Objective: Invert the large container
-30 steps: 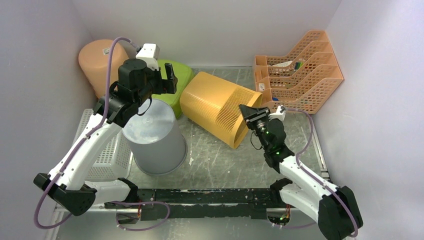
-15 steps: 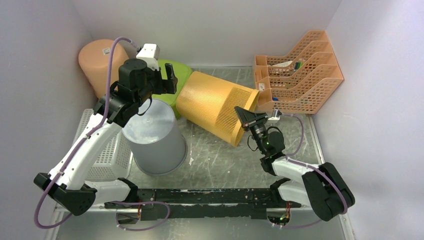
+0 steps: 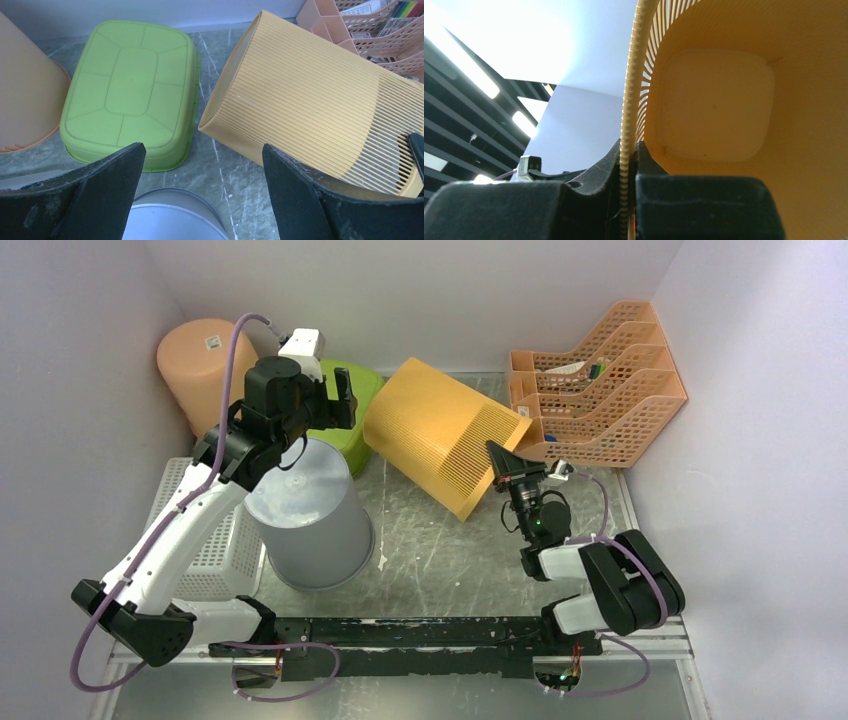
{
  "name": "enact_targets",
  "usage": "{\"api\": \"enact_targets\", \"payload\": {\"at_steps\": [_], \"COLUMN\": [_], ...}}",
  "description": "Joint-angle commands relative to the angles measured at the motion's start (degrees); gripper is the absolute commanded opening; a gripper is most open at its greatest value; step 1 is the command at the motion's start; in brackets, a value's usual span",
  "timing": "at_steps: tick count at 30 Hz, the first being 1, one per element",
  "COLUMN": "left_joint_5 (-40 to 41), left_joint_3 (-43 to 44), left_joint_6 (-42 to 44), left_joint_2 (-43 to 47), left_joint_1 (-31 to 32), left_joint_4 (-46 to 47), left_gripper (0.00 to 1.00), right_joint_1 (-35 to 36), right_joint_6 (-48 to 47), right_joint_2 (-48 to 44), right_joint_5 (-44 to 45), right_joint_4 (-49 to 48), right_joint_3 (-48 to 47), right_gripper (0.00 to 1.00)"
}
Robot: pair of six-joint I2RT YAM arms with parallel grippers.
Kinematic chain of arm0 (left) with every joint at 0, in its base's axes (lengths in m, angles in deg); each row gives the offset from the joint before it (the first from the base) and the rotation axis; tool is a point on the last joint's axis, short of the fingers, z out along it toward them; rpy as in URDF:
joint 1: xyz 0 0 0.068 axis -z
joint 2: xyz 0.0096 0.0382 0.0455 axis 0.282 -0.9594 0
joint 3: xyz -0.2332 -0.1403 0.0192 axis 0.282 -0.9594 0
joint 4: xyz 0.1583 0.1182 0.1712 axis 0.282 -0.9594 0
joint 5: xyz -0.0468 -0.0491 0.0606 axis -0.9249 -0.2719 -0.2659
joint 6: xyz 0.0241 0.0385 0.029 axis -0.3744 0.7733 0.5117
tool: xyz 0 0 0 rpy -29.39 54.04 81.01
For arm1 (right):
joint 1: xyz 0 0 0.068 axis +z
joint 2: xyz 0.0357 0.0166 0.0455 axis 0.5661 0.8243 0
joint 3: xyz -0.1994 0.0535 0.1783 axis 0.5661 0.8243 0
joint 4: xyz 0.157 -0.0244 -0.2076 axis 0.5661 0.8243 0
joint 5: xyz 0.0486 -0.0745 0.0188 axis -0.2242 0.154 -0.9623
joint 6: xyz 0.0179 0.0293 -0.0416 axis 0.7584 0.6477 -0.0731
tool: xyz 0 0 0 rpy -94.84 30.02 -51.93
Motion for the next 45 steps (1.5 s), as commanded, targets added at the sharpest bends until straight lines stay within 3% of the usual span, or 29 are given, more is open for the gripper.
{"api": "enact_targets", "payload": {"at_steps": [1, 11, 17, 32, 45], "left_joint_5": [2.4, 3.2, 3.4, 2.1, 1.1], "left_joint_3": [2.8, 4.5, 3.0, 1.0, -0.8], "left_joint_6": [1.0, 1.8, 1.9, 1.2, 1.0], "left_joint_2": [-0.5, -1.4, -1.1, -1.3, -2.0], "left_joint_1": [0.5, 0.5, 0.6, 0.6, 0.7], "left_joint_4": [-1.3, -2.5, -1.8, -0.4, 0.7], "left_gripper": [1.00, 1.00, 1.00, 1.00, 1.00], "right_joint_1": [-0.8, -0.8, -2.0, -14.2, -15.0], "right_joint_6": [3.2, 3.7, 7.0, 8.9, 3.6], "right_joint_2": [2.1, 6.9, 10.6, 9.3, 12.3], "right_joint_5": [0.1, 0.0, -1.5, -9.6, -20.5], "right_joint_4": [-16.9, -17.0, -16.9, -16.8, -16.6], "right_joint_3": [-4.0, -10.4, -3.5, 13.9, 22.1], "right_gripper": [0.00, 0.00, 0.00, 0.00, 0.00]}}
